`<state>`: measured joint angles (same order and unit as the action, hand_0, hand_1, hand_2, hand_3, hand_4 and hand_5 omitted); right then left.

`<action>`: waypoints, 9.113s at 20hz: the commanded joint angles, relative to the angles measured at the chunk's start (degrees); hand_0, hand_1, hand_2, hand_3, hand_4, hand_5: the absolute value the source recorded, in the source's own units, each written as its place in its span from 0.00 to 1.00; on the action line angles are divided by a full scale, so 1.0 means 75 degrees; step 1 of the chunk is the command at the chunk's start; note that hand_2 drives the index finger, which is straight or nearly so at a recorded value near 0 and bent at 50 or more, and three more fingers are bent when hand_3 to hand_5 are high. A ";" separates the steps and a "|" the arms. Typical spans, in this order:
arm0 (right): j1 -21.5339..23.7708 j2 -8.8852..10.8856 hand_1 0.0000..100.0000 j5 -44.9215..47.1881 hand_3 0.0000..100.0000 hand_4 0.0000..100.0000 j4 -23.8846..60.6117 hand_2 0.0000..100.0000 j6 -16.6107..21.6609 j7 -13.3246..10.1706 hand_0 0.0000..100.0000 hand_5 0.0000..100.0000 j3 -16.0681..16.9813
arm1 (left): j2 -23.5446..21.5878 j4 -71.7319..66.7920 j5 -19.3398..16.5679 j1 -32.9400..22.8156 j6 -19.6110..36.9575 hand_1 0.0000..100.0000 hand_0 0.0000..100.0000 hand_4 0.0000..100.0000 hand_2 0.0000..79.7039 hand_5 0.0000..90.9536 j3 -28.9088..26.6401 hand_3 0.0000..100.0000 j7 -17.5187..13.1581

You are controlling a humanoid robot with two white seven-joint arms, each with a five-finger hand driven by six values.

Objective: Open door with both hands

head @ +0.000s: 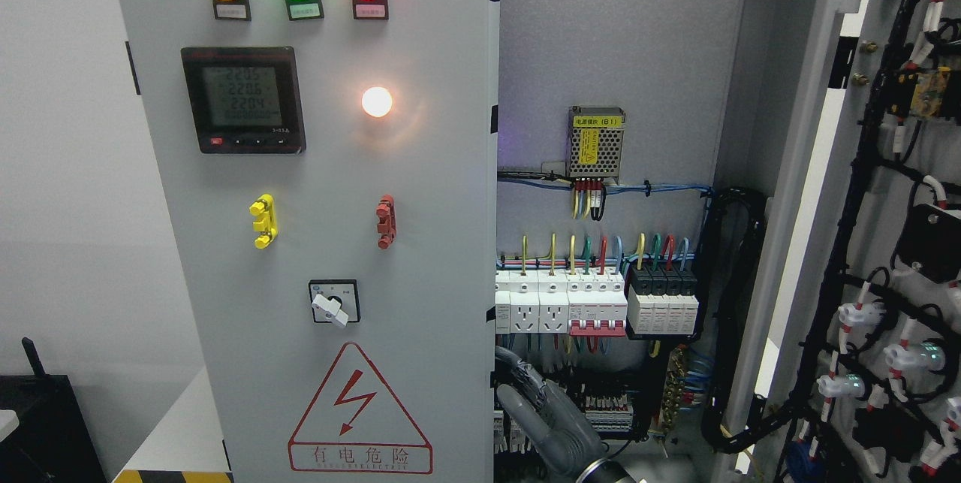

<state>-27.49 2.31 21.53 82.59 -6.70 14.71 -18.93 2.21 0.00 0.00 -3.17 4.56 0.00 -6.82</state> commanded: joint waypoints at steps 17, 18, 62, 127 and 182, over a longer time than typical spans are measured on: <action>-0.0343 0.0079 0.39 0.0106 0.00 0.00 -0.0336 0.00 -0.0021 0.0979 0.12 0.00 0.0098 | -0.0001 0.0023 -0.0105 0.0000 0.0001 0.39 0.12 0.00 0.00 0.00 -0.0012 0.00 -0.0005; -0.0331 0.0079 0.39 0.0117 0.00 0.00 -0.0313 0.00 -0.0021 0.0980 0.12 0.00 0.0098 | -0.0001 0.0023 -0.0105 0.0000 0.0001 0.39 0.12 0.00 0.00 0.00 -0.0012 0.00 -0.0005; 0.0056 0.0197 0.39 0.1594 0.00 0.00 0.1386 0.00 -0.0068 0.3030 0.12 0.00 -0.1870 | -0.0001 0.0023 -0.0105 0.0000 0.0001 0.39 0.12 0.00 0.00 0.00 -0.0012 0.00 -0.0005; 0.2233 0.0757 0.39 0.1219 0.00 0.00 0.2228 0.00 0.1559 0.1038 0.12 0.00 -0.1099 | -0.0714 0.8322 -0.0153 -0.2961 0.0024 0.39 0.12 0.00 0.00 0.00 0.1334 0.00 -0.1329; 0.7134 0.4122 0.39 0.4078 0.00 0.00 0.4504 0.00 0.6003 0.1062 0.12 0.00 0.4281 | 0.0057 1.5562 0.1008 -0.1500 1.0817 0.39 0.12 0.00 0.00 0.00 -0.1134 0.00 -0.0451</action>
<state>24.25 32.05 51.43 116.22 38.29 22.64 9.71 0.41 113.93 7.11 -14.25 44.23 2.36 -11.61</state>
